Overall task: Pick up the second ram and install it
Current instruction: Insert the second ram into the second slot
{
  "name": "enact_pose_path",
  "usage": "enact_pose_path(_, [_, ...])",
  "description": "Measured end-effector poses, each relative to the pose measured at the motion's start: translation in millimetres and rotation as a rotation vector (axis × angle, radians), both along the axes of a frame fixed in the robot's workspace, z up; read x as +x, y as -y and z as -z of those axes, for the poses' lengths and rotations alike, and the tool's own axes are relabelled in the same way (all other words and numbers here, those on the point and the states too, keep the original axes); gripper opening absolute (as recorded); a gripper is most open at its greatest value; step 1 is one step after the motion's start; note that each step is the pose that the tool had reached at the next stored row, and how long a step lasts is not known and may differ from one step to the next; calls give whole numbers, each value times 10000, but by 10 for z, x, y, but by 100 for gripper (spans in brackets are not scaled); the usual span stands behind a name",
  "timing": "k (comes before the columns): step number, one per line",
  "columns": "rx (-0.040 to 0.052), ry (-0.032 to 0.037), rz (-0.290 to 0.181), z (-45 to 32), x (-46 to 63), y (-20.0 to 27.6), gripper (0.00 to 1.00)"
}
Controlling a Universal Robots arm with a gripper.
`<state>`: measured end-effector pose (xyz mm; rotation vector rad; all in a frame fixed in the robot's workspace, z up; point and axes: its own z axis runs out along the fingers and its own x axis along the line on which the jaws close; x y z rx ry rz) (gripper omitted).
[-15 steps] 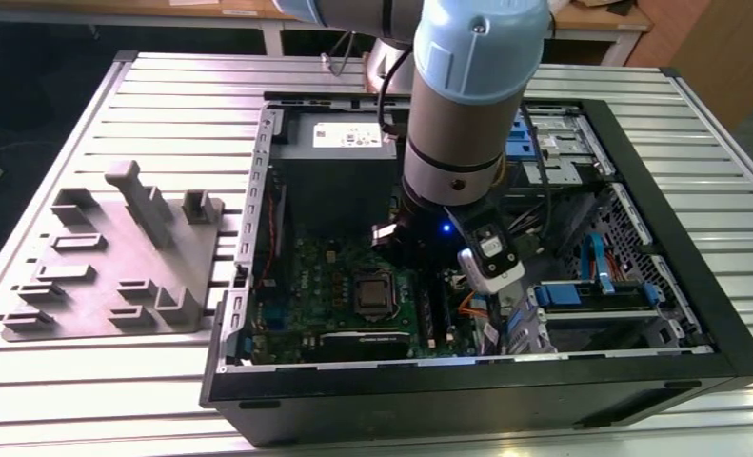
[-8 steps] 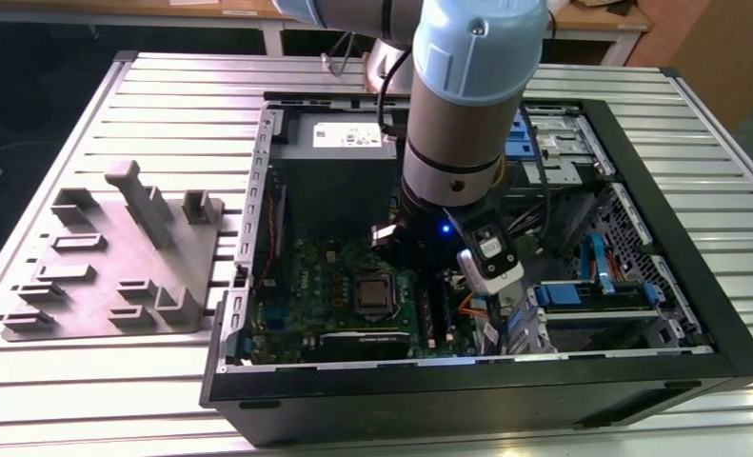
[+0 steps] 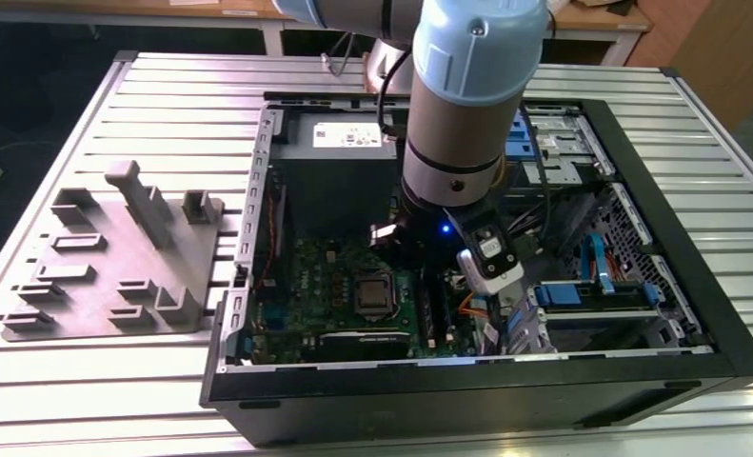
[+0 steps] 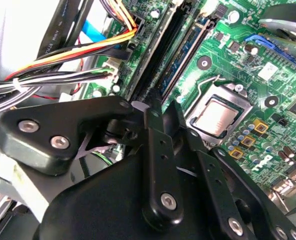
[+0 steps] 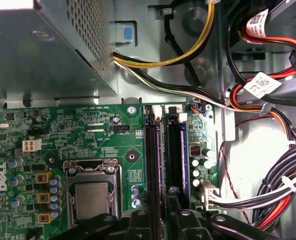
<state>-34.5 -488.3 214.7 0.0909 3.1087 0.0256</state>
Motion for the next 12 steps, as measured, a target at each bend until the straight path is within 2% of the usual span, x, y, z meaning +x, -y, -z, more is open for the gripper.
enact_pose_path(1, [-1,0,0,0,0,0,26])
enact_pose_path(6, [1,0,0,-19,0,0,26])
enact_pose_path(9, [0,1,1,-101,0,0,26])
enact_pose_path(12, [0,1,0,-221,0,0,26])
